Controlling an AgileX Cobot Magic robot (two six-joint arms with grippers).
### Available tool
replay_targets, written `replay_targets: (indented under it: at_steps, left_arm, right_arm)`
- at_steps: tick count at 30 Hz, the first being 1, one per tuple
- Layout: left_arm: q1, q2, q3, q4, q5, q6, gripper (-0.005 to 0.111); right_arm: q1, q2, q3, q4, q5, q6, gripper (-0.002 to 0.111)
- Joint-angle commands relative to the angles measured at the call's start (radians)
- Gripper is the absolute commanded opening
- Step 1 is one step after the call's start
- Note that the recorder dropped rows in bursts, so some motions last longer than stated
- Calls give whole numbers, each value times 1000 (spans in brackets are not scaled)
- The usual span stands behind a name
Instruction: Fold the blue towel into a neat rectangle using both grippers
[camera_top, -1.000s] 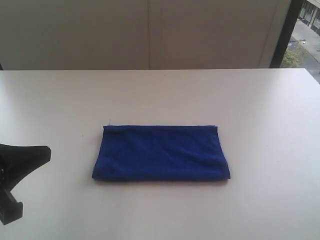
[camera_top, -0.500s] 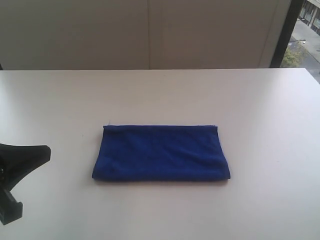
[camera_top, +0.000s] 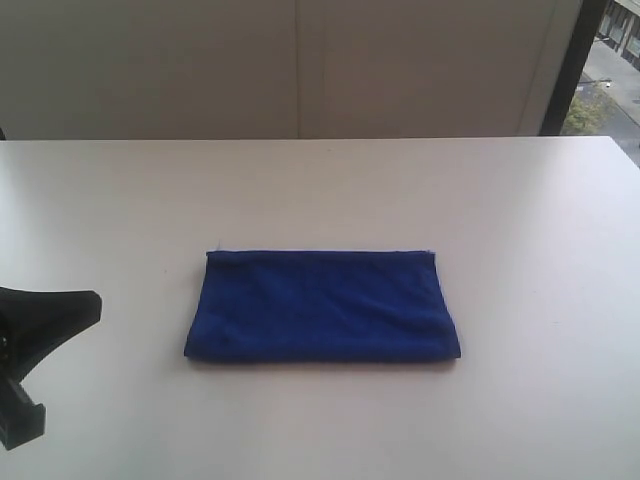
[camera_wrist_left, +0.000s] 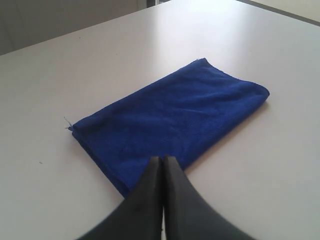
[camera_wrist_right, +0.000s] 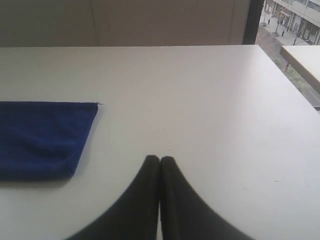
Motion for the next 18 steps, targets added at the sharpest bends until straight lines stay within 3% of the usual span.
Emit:
replay_targets:
  at_steps: [1,6,18]
  left_arm:
    - [3,-6,8,-21,16,4,0]
    - [3,-6,8,-21,16,4,0]
    - [3,-6,8,-21,16,4,0]
  right_arm:
    - [-54,-6,5,0,-8,-9,0]
    - [-82,-6,5,0,-8,-9,0]
    - [92,-6,5,0,-8,-9,0]
